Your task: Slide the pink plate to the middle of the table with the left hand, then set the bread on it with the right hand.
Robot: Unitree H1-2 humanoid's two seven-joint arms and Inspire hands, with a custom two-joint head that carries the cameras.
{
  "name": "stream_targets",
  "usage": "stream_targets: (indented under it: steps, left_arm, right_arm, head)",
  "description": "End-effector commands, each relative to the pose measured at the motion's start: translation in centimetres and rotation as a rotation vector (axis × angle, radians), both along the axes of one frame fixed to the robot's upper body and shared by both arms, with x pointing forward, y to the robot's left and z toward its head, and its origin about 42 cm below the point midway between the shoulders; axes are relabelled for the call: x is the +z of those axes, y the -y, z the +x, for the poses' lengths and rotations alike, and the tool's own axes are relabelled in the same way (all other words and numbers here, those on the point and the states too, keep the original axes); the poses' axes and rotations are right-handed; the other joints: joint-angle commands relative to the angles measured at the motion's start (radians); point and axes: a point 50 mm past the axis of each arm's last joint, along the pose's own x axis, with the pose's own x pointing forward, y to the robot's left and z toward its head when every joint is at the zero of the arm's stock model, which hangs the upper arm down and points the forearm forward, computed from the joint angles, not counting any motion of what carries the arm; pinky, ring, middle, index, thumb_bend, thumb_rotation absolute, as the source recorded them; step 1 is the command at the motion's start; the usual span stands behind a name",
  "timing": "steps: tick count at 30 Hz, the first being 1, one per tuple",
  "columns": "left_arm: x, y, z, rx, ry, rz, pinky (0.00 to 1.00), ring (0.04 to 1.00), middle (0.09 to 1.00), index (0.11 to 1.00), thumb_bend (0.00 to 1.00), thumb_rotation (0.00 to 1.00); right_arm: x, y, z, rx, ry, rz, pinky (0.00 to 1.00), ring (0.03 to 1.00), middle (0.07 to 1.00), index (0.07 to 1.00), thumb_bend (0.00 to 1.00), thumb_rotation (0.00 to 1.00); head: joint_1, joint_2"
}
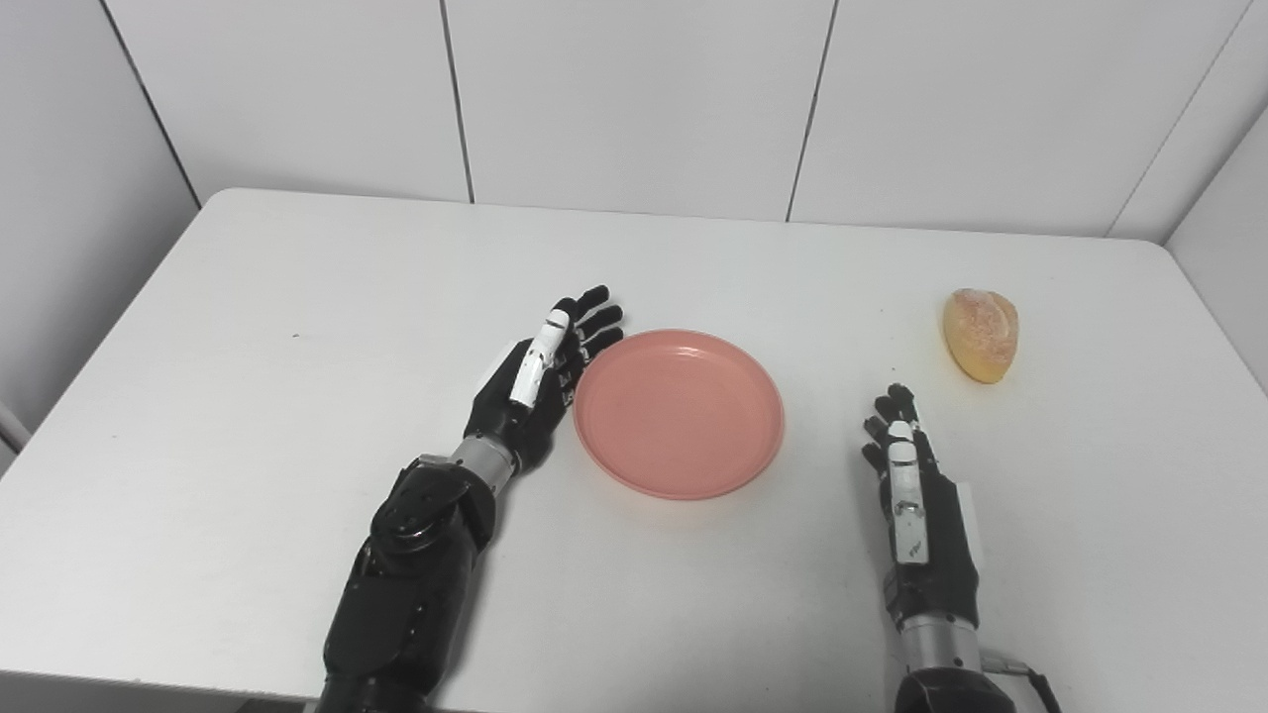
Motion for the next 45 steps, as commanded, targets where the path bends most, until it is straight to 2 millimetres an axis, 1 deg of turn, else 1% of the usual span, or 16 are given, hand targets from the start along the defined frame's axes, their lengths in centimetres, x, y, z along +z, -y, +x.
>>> stream_targets:
  steps: [1, 11, 13, 19, 22, 23, 26, 30, 34, 36, 38, 39, 40, 41, 42, 45]
  left_arm:
    - [-1.3, 0.1, -0.4, -0.009, -0.062, 0.005, 0.93, 0.919, 0.914, 0.896, 0.32, 1.00]
    - [-1.7, -0.3, -0.4, -0.011, -0.076, 0.008, 0.93, 0.912, 0.906, 0.888, 0.31, 1.00]
    - [-1.7, -0.4, -0.4, -0.012, -0.078, 0.011, 0.93, 0.915, 0.910, 0.893, 0.31, 1.00]
    - [-1.7, -0.8, -0.3, -0.008, -0.077, 0.016, 0.92, 0.913, 0.909, 0.893, 0.31, 1.00]
    - [-1.7, -1.0, -0.3, -0.007, -0.078, 0.013, 0.92, 0.908, 0.904, 0.887, 0.31, 1.00]
    - [-1.6, -1.0, -0.3, -0.007, -0.079, 0.012, 0.92, 0.909, 0.906, 0.887, 0.31, 1.00]
    - [-1.6, -1.2, -0.4, -0.008, -0.082, 0.009, 0.92, 0.913, 0.910, 0.889, 0.31, 1.00]
    - [-1.6, -1.3, -0.3, -0.014, -0.080, -0.001, 0.93, 0.917, 0.913, 0.893, 0.31, 1.00]
    - [-1.8, -1.5, -0.2, -0.012, -0.090, -0.004, 0.93, 0.913, 0.909, 0.889, 0.31, 1.00]
    - [-1.9, -1.6, -0.1, -0.011, -0.093, -0.004, 0.92, 0.910, 0.906, 0.885, 0.31, 1.00]
    - [-1.9, -1.6, -0.1, -0.011, -0.092, -0.005, 0.92, 0.911, 0.907, 0.885, 0.32, 1.00]
    - [-1.9, -1.6, -0.2, -0.011, -0.091, -0.006, 0.93, 0.913, 0.908, 0.887, 0.31, 1.00]
    - [-2.0, -1.7, -0.1, -0.010, -0.091, -0.006, 0.93, 0.914, 0.908, 0.888, 0.31, 1.00]
    - [-2.0, -1.7, -0.1, -0.009, -0.090, -0.007, 0.93, 0.912, 0.907, 0.886, 0.32, 1.00]
    - [-2.1, -1.8, -0.1, -0.008, -0.090, -0.008, 0.93, 0.911, 0.905, 0.884, 0.32, 1.00]
    - [-2.0, -1.9, -0.1, -0.008, -0.087, -0.010, 0.93, 0.910, 0.905, 0.883, 0.32, 1.00]
  right_arm:
    - [1.4, -0.3, 0.0, 0.007, 0.047, -0.016, 0.93, 0.933, 0.944, 0.948, 0.26, 1.00]
    - [5.6, 0.6, 1.0, -0.025, 0.204, -0.137, 0.88, 0.887, 0.910, 0.923, 0.28, 1.00]
    - [6.4, 1.0, 1.4, -0.037, 0.256, -0.183, 0.86, 0.877, 0.899, 0.913, 0.29, 1.00]
    - [9.5, 1.6, 3.1, -0.102, 0.394, -0.320, 0.83, 0.855, 0.869, 0.872, 0.39, 1.00]
    - [11.3, 2.2, 3.8, -0.128, 0.455, -0.389, 0.81, 0.854, 0.860, 0.862, 0.38, 1.00]
    - [11.7, 2.5, 4.0, -0.140, 0.469, -0.409, 0.77, 0.842, 0.851, 0.853, 0.38, 1.00]
    - [13.0, 3.3, 4.9, -0.182, 0.499, -0.455, 0.74, 0.820, 0.833, 0.844, 0.39, 1.00]
    - [14.3, 4.3, 6.1, -0.244, 0.500, -0.520, 0.75, 0.826, 0.828, 0.846, 0.39, 1.00]
    - [15.3, 5.3, 7.5, -0.301, 0.496, -0.656, 0.75, 0.810, 0.811, 0.826, 0.39, 1.00]
    - [15.8, 5.9, 8.2, -0.314, 0.465, -0.706, 0.76, 0.809, 0.816, 0.826, 0.45, 0.98]
    - [16.3, 6.4, 8.8, -0.333, 0.432, -0.758, 0.75, 0.813, 0.828, 0.833, 0.50, 0.91]
    - [16.5, 6.5, 9.1, -0.344, 0.419, -0.780, 0.74, 0.812, 0.837, 0.839, 0.55, 0.84]
    - [16.7, 6.7, 9.4, -0.362, 0.404, -0.806, 0.74, 0.811, 0.840, 0.841, 0.56, 0.81]
    - [16.8, 6.9, 9.9, -0.382, 0.385, -0.832, 0.72, 0.807, 0.847, 0.847, 0.61, 0.77]
    - [17.0, 7.1, 10.3, -0.400, 0.366, -0.857, 0.70, 0.805, 0.859, 0.864, 0.67, 0.72]
    - [17.3, 7.4, 11.4, -0.434, 0.298, -0.907, 0.68, 0.810, 0.881, 0.888, 0.74, 0.67]
  head:
    - [-0.012, 0.001]
    - [-0.080, 0.002]
    - [-0.093, 0.000]
    - [-0.142, -0.011]
    - [-0.153, -0.016]
    - [-0.160, -0.019]
    - [-0.184, -0.026]
    - [-0.194, -0.029]
    - [-0.216, -0.040]
    - [-0.216, -0.040]
    - [-0.216, -0.040]
    - [-0.216, -0.040]
    - [-0.216, -0.040]
    - [-0.246, -0.049]
    - [-0.246, -0.049]
    - [-0.259, -0.053]
